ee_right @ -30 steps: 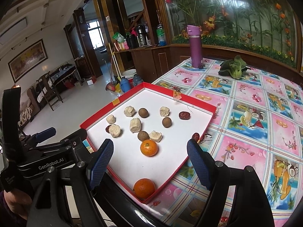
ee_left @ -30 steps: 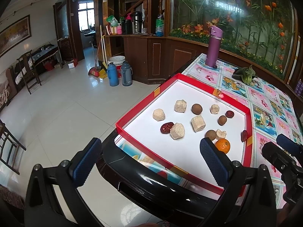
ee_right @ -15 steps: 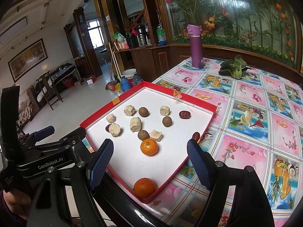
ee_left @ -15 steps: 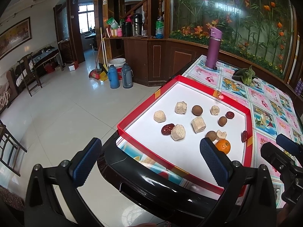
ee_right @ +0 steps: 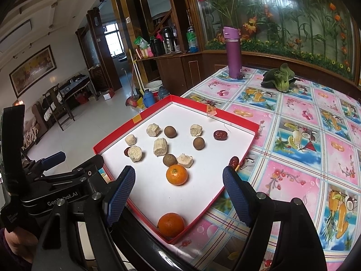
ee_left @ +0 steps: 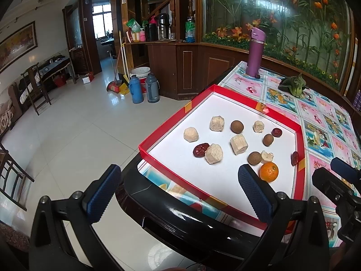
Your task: Organize fruits
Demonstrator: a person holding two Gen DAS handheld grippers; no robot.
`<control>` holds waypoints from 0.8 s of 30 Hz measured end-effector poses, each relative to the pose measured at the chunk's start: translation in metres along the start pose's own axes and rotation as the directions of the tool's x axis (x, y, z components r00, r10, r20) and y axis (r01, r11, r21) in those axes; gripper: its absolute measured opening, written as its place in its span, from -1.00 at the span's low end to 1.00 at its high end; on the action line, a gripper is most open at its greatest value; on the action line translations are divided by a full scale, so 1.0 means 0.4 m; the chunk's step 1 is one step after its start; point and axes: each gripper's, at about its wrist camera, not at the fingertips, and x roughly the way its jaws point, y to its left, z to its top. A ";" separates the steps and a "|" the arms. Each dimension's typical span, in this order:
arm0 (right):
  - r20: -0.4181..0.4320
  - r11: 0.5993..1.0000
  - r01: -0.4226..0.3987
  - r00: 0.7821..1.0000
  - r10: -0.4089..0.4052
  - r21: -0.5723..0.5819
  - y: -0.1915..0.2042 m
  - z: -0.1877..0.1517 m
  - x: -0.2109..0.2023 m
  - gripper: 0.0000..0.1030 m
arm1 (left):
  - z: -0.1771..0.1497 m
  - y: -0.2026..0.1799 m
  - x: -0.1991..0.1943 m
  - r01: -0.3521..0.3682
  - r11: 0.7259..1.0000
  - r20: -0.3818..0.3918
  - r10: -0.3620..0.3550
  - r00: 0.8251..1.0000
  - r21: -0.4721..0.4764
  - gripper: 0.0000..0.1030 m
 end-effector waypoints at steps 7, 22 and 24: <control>-0.003 1.000 -0.004 1.000 0.004 -0.002 0.002 0.002 0.007 0.55 | -0.002 0.001 0.003 -0.004 1.000 -0.003 0.004 1.000 -0.002 1.00; -0.007 1.000 -0.008 1.000 0.008 -0.014 0.007 0.010 0.023 0.55 | -0.004 -0.004 0.021 -0.008 1.000 -0.014 0.008 1.000 0.003 1.00; -0.008 1.000 -0.010 1.000 0.010 -0.012 0.007 0.011 0.025 0.55 | -0.004 -0.003 0.021 -0.010 1.000 -0.013 0.010 1.000 0.003 1.00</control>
